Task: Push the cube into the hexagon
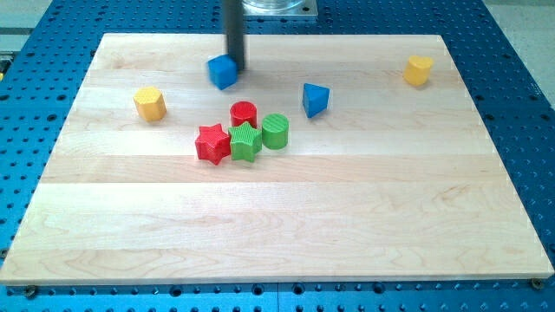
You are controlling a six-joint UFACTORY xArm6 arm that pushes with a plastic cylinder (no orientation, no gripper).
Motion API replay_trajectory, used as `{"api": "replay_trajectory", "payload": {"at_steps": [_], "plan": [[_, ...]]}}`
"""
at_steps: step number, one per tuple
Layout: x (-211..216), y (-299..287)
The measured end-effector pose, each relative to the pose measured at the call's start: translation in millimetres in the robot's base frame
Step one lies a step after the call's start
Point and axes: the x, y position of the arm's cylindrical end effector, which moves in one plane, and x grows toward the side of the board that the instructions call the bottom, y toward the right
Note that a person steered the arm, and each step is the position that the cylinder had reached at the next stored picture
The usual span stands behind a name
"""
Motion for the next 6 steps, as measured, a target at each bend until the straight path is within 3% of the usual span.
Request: {"api": "replay_trajectory", "payload": {"at_steps": [1, 2, 4, 5, 6], "plan": [[11.3, -14.5], [4.9, 77.6], [32.7, -34.6], [34.7, -24.4], [10.3, 89.8]]}}
